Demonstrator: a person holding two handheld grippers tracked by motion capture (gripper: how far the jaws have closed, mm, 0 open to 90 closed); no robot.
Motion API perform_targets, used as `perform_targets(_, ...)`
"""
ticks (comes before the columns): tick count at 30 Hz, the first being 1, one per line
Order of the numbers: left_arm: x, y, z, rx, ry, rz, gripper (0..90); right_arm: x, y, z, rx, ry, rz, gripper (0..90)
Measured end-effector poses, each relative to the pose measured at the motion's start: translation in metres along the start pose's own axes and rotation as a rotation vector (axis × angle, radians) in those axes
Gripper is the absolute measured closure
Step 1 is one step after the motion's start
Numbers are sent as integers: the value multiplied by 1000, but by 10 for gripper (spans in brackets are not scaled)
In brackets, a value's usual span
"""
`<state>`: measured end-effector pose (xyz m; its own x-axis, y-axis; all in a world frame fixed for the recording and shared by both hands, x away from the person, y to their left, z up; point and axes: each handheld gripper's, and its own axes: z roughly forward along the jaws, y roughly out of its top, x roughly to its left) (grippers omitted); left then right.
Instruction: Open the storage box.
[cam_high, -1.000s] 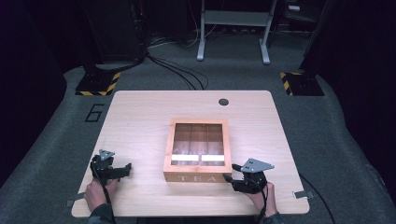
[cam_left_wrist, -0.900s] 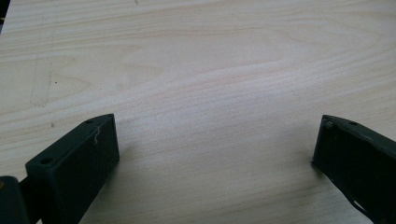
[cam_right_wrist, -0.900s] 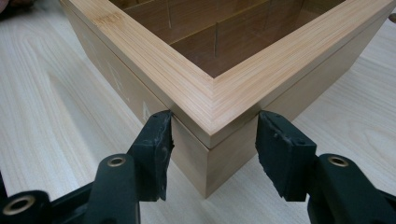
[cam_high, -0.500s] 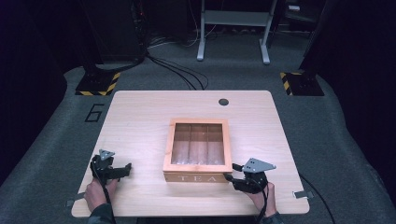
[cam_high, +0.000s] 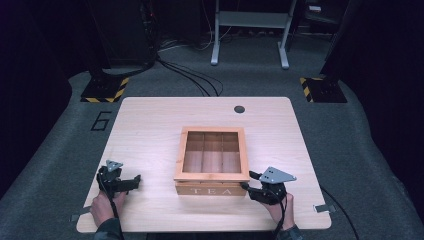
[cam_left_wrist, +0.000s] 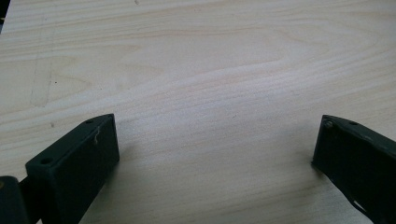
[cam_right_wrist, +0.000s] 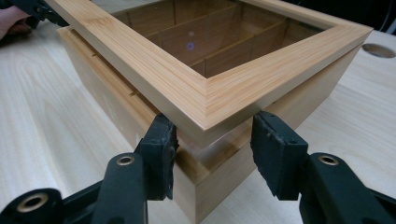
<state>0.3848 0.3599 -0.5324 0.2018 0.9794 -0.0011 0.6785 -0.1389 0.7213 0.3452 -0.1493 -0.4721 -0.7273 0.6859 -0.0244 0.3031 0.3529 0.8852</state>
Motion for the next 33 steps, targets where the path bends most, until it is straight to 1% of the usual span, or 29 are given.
perform_targets(2,0,0,0,0,0,0,1,0,2,0,-5,-11,-12,495)
perform_targets(3,0,0,0,0,0,0,1,0,3,0,-9,-17,-11,493)
perform_targets(4,0,0,0,0,0,0,1,-1,5,0,-10,-24,-12,480)
perform_targets(5,0,0,0,0,0,0,1,-2,7,-1,-14,-33,-22,443)
perform_targets(6,0,0,0,0,0,0,1,-2,8,-1,-17,-46,-20,436)
perform_targets(7,0,0,0,0,0,0,1,-2,8,-1,-17,-46,-20,436)
perform_targets(8,0,0,0,0,0,0,1,-4,14,-2,-29,-53,-39,407)
perform_targets(14,0,0,0,0,0,0,1,-8,28,-4,-51,-78,-70,360)
perform_targets(17,0,0,0,0,0,0,0,-9,35,-5,-54,-91,-82,347)
perform_targets(22,0,0,0,0,0,0,1,-13,45,-4,-64,-95,-104,339)
perform_targets(24,0,0,0,0,0,0,1,-15,50,-4,-72,-98,-104,340)
perform_targets(27,0,0,0,0,0,0,1,-17,56,-3,-78,-90,-110,343)
perform_targets(29,0,0,0,0,0,0,1,-20,60,-2,-80,-89,-124,345)
perform_targets(33,0,0,0,0,0,0,1,-24,68,-1,-93,-81,-122,352)
